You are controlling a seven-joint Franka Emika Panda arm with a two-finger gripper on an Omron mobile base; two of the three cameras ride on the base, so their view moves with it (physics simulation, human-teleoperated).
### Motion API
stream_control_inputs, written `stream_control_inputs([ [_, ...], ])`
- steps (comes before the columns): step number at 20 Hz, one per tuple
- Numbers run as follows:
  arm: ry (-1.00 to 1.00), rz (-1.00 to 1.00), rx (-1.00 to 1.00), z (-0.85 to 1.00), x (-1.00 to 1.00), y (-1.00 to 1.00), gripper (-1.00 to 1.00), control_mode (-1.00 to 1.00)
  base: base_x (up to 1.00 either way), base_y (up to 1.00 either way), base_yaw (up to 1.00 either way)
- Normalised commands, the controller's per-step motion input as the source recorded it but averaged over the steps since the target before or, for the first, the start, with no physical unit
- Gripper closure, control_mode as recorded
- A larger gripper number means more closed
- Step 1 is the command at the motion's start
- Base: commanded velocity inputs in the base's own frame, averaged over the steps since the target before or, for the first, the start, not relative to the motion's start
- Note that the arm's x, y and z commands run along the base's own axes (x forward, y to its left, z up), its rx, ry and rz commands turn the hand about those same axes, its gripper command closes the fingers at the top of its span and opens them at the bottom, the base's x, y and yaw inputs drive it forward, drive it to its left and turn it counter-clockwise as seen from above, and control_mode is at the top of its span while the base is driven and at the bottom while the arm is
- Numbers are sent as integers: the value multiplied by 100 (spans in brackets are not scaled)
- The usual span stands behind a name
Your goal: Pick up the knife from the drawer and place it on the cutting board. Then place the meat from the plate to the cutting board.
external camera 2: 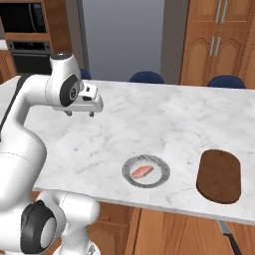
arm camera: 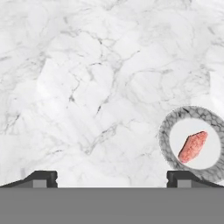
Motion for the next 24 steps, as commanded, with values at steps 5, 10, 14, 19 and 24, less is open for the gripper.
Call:
stream_control_inputs([
  [5,0,0,0,0,0,0,-100,100,43,10,0],
  [10,0,0,0,0,0,0,-100,100,40,2,0],
  [14,0,0,0,0,0,0,-100,100,51,0,0],
  [19,0,0,0,0,0,0,-100,100,33,0,0],
  [24,0,0,0,0,0,0,-100,100,11,0,0],
])
